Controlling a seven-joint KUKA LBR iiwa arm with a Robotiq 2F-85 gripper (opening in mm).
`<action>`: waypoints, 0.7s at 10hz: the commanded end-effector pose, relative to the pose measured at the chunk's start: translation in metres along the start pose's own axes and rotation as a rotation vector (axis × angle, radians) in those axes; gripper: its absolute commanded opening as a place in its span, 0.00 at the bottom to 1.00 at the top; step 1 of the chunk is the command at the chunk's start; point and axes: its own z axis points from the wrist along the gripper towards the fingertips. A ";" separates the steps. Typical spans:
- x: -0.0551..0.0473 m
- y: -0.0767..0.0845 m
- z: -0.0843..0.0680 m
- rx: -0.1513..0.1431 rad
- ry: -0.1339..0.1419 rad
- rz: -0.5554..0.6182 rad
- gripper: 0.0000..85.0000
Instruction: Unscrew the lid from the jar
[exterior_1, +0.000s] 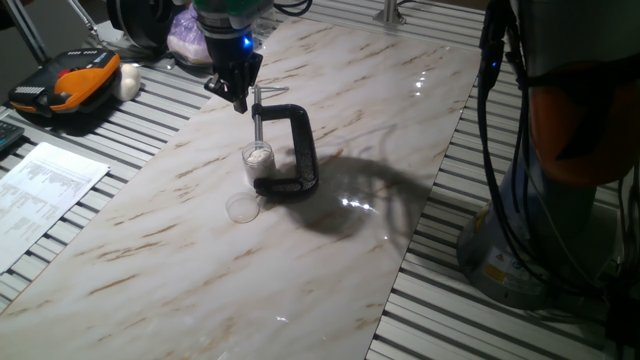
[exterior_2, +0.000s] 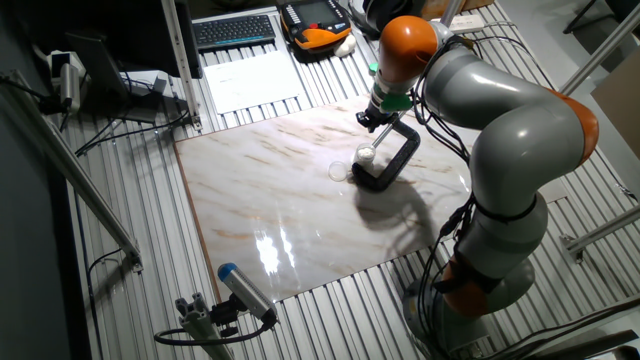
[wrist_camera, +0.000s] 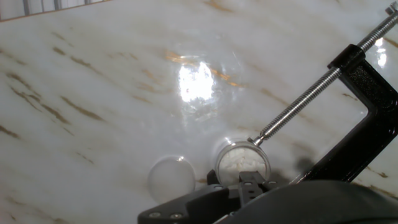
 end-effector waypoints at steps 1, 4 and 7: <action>0.000 0.000 0.000 0.004 0.002 -0.003 0.00; 0.000 0.000 0.000 -0.001 0.014 -0.016 0.00; -0.001 0.000 0.001 -0.017 0.021 -0.009 0.00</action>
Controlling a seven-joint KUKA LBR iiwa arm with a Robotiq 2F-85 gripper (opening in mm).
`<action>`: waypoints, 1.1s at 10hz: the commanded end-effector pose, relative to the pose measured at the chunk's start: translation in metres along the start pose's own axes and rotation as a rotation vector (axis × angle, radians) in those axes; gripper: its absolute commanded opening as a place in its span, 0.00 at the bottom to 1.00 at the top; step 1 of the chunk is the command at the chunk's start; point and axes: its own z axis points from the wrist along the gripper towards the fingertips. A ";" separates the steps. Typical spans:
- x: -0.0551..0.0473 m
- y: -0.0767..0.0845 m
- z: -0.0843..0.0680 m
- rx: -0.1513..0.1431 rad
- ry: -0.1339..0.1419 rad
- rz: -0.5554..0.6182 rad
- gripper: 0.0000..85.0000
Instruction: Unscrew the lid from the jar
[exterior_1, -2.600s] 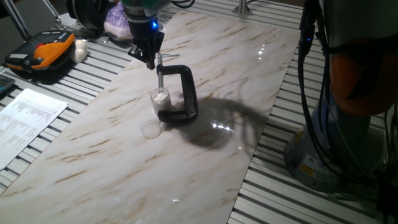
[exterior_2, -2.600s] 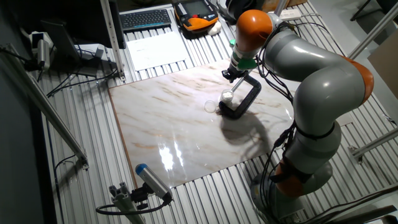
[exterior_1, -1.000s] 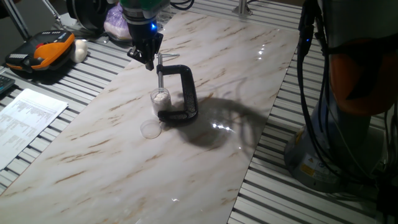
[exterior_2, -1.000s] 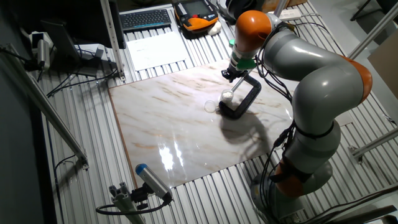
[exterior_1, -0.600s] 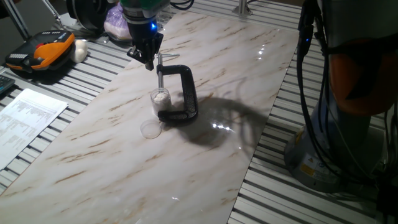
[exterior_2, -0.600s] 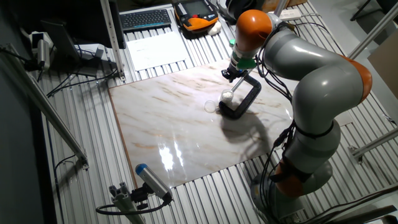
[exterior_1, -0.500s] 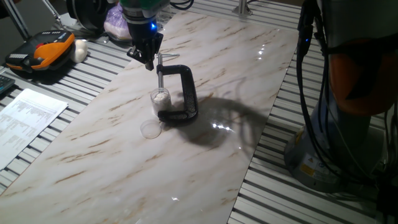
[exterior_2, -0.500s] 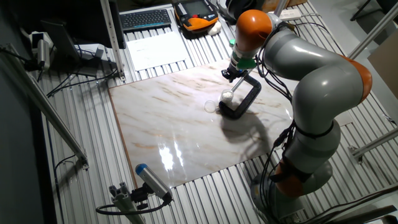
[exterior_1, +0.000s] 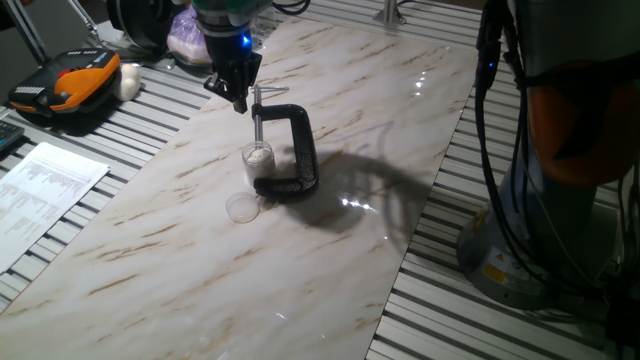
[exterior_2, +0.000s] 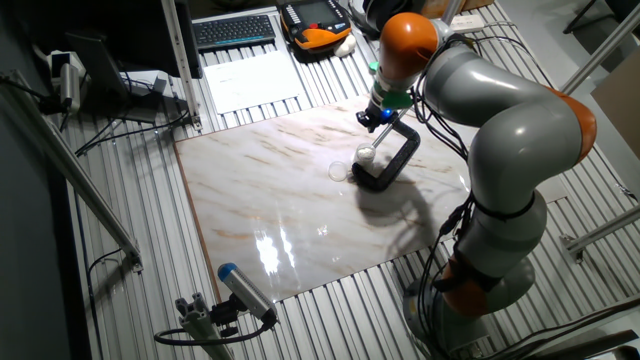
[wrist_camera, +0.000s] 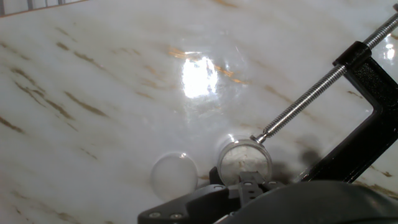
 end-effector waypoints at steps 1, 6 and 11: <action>0.000 0.000 0.000 -0.001 0.000 -0.001 0.00; 0.000 0.000 0.000 -0.001 0.002 0.013 0.00; -0.001 -0.001 -0.001 0.007 0.013 0.015 0.00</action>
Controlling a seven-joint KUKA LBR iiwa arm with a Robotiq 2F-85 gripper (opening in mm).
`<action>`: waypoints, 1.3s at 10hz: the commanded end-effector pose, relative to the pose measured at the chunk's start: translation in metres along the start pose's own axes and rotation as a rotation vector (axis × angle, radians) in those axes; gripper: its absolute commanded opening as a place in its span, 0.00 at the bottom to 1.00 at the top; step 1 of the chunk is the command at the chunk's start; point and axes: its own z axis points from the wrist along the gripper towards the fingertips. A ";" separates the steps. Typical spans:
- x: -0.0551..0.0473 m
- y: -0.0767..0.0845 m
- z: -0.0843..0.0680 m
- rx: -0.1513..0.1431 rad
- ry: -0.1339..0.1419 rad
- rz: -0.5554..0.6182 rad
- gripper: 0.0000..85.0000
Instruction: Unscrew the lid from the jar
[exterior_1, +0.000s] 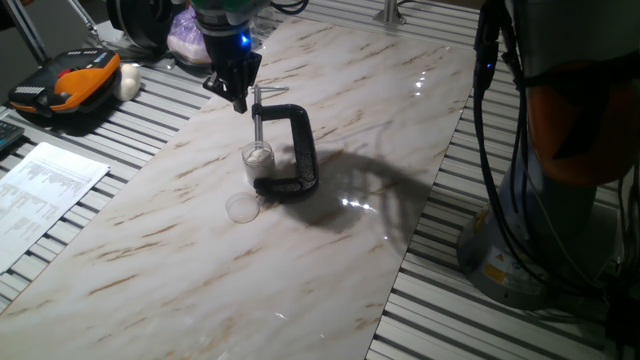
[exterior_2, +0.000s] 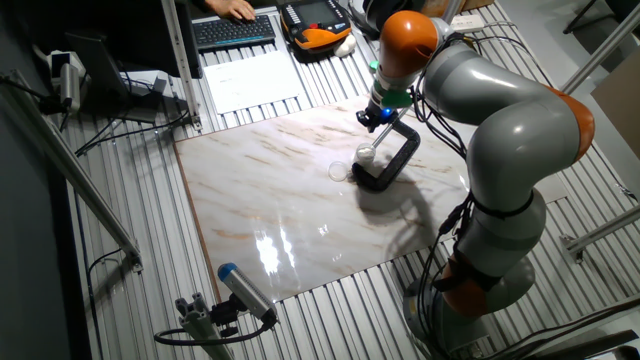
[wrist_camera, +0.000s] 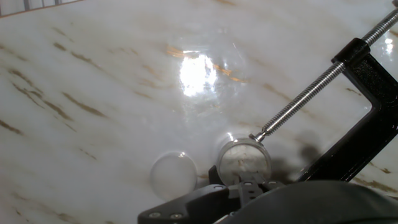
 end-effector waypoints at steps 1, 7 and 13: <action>0.000 0.000 0.000 0.002 0.004 0.002 0.00; 0.002 0.001 -0.001 0.008 0.010 -0.005 0.00; 0.002 0.001 -0.001 0.011 0.014 0.012 0.00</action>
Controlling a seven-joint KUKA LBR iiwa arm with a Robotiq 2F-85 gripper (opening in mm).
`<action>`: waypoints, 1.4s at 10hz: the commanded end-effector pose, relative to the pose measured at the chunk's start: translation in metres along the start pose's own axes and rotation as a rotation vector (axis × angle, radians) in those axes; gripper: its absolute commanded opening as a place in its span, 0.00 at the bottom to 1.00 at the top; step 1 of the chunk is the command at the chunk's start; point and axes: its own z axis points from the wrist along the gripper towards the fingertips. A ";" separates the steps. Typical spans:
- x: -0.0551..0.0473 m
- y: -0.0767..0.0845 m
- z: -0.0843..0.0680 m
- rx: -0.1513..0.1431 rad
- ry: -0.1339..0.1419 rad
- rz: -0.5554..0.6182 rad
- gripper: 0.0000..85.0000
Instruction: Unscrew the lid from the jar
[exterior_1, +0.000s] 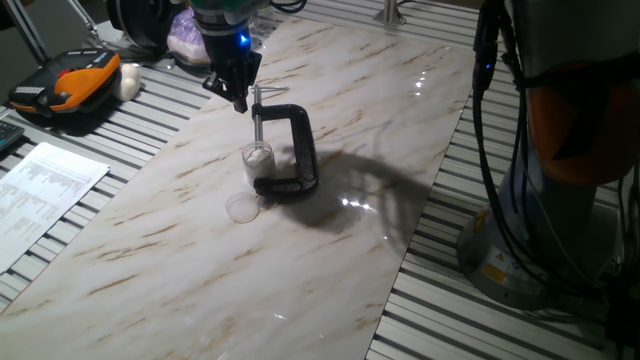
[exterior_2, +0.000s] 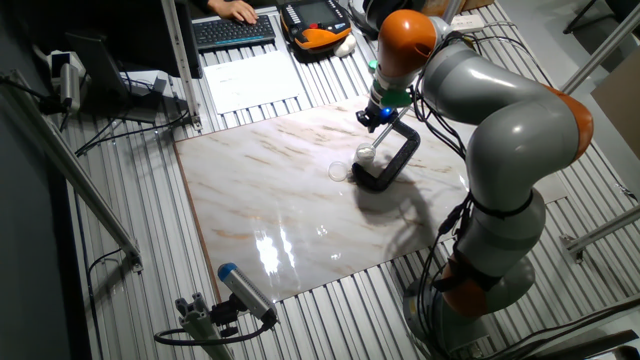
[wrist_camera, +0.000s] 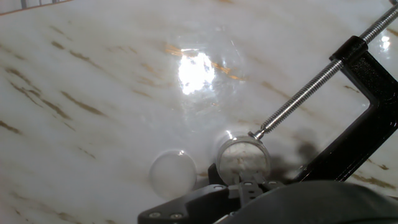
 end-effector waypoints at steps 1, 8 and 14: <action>0.000 0.000 0.000 0.004 0.005 0.002 0.00; -0.001 0.000 0.001 -0.019 0.019 -0.013 0.00; -0.001 -0.001 0.001 0.012 -0.013 -0.029 0.00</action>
